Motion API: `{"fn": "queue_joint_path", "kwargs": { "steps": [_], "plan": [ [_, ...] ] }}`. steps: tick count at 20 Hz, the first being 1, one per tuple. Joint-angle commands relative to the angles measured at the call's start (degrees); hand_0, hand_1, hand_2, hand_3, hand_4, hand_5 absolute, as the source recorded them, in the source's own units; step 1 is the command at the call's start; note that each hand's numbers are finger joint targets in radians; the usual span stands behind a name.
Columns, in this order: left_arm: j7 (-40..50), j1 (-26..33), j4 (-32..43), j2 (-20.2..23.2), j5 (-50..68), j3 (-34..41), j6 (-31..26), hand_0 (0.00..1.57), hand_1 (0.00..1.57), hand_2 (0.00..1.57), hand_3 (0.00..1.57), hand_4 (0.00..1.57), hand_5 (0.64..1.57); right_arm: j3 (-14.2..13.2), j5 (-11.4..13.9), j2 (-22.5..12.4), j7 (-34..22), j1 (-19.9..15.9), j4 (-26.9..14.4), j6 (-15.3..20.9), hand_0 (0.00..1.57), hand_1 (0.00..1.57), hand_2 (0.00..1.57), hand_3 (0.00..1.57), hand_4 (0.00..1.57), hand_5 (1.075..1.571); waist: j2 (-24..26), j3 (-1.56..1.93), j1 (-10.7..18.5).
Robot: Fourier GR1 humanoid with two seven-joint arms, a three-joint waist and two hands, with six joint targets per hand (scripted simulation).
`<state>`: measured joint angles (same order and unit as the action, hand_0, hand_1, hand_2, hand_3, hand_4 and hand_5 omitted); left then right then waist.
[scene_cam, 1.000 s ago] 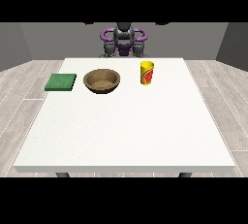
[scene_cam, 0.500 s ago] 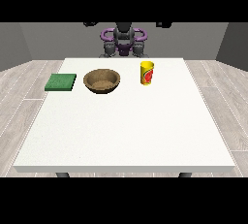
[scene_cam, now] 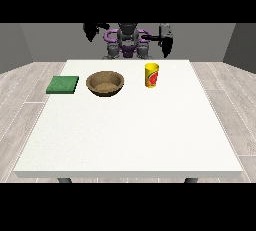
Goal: Pick the cup and pour the ball into the bowl, then pick the bowl and place it on the pad
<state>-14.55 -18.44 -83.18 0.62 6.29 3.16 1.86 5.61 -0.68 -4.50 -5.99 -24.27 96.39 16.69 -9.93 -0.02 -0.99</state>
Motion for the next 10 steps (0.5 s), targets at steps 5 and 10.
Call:
{"fn": "queue_joint_path", "kwargs": {
  "steps": [5, 10],
  "plan": [
    [-11.5, 2.3, 9.1, 0.7, -1.9, 0.1, -2.8, 0.00, 0.00, 0.00, 0.00, 0.00, 1.534, -8.7, -1.8, -4.8, 3.9, -5.0, -8.6, -2.9, 0.00, 0.00, 0.37, 0.58, 0.66, 1.566, -3.3, 0.01, 2.3],
    [-18.9, -0.6, 21.2, 1.4, -2.2, 3.5, -2.2, 0.00, 0.00, 0.00, 0.00, 0.00, 1.535, -6.8, -0.3, -3.4, 5.0, -3.8, -8.9, -3.4, 0.00, 0.00, 0.43, 0.61, 0.65, 1.565, -2.1, 0.01, -0.5]
  ]
}}
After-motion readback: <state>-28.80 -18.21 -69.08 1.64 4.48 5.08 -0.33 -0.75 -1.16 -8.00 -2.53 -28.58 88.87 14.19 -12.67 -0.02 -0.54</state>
